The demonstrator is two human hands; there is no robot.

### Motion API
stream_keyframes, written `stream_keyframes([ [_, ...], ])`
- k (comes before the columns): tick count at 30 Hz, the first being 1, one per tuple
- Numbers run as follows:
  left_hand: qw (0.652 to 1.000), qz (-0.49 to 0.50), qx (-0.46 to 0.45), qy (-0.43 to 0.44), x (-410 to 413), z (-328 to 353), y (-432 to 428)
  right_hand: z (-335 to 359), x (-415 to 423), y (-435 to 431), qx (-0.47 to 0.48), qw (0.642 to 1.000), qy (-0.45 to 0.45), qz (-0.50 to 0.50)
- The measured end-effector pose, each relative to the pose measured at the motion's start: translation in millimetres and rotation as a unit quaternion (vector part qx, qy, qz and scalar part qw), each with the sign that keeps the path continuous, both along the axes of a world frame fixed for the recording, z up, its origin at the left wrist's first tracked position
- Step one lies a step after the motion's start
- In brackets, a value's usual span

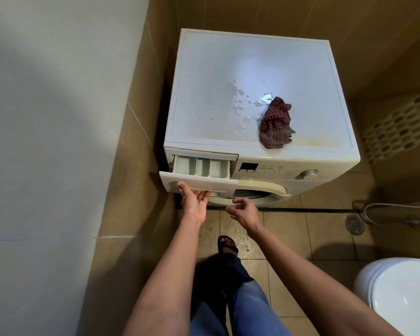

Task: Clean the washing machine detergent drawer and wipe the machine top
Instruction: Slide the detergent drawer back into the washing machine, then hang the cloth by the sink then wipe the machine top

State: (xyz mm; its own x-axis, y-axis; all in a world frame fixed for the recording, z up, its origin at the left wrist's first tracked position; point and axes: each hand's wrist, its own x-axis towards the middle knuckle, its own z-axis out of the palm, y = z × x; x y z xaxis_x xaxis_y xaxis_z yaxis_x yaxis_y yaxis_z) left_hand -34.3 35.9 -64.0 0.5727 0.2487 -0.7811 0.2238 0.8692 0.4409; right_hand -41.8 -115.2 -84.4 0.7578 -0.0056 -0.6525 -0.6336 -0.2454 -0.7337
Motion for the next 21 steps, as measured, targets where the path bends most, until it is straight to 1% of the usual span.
stream_keyframes([
  [7,0.999,0.019,-0.019,-0.026,38.2,-4.4,6.2,-4.0,13.8,-5.6,-0.001,1.000,0.015,-0.013],
  [12,0.999,0.013,-0.036,-0.032,60.6,-8.0,10.5,-10.3,22.8,-10.1,0.002,1.000,0.027,-0.012],
  [16,0.999,0.007,-0.022,-0.027,76.1,-6.1,11.1,-12.0,30.7,-11.8,0.004,0.999,0.035,-0.018],
  [21,1.000,-0.009,0.020,0.008,77.9,-8.1,8.5,-15.8,37.8,-16.5,-0.004,0.999,0.038,-0.009],
])
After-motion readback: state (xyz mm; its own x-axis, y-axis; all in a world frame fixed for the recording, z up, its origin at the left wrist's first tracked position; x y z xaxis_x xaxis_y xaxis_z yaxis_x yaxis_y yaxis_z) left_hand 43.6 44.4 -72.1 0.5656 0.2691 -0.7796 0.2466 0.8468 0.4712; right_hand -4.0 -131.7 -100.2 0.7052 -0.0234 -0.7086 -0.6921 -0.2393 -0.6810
